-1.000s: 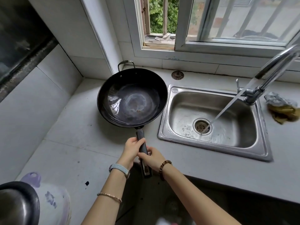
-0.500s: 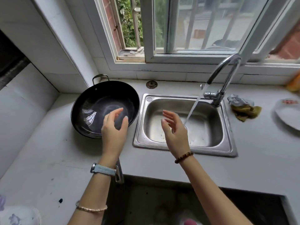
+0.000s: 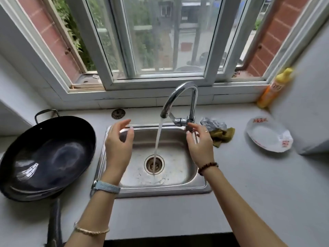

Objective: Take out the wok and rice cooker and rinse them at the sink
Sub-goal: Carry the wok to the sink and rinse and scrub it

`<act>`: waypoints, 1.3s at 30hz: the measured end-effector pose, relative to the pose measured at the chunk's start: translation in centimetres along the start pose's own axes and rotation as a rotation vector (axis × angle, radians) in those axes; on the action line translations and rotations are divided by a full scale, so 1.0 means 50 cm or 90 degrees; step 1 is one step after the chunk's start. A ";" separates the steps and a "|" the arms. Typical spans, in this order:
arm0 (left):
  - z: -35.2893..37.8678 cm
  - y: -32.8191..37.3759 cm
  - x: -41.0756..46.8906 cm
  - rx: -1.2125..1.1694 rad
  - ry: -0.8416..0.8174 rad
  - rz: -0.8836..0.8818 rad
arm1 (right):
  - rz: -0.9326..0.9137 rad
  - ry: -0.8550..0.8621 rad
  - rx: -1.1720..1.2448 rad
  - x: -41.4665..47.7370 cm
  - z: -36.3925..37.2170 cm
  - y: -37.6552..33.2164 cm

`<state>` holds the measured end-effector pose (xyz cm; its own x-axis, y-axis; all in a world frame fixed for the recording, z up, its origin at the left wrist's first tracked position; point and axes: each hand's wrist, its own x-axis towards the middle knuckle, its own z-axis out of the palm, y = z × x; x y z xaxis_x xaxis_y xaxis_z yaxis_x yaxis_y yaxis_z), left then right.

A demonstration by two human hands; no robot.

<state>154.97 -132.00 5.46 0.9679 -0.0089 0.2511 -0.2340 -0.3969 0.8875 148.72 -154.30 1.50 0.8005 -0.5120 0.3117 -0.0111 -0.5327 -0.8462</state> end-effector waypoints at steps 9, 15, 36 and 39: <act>0.070 -0.034 0.049 0.020 -0.005 -0.052 | -0.161 -0.296 -0.279 0.177 0.120 0.144; 0.070 -0.054 0.066 0.044 0.021 -0.066 | -0.270 -0.402 -0.420 0.245 0.197 0.176; 0.033 -0.053 0.033 0.050 0.072 -0.097 | -0.269 -0.279 -0.409 0.256 0.159 0.158; 0.002 -0.054 0.015 0.064 0.084 -0.088 | -0.176 -0.239 -0.296 0.217 0.115 0.143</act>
<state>156.34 -131.04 3.22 0.9682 0.1697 0.1838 -0.0828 -0.4758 0.8756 160.80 -159.78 -3.63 0.9646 -0.0894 0.2482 0.0348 -0.8895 -0.4556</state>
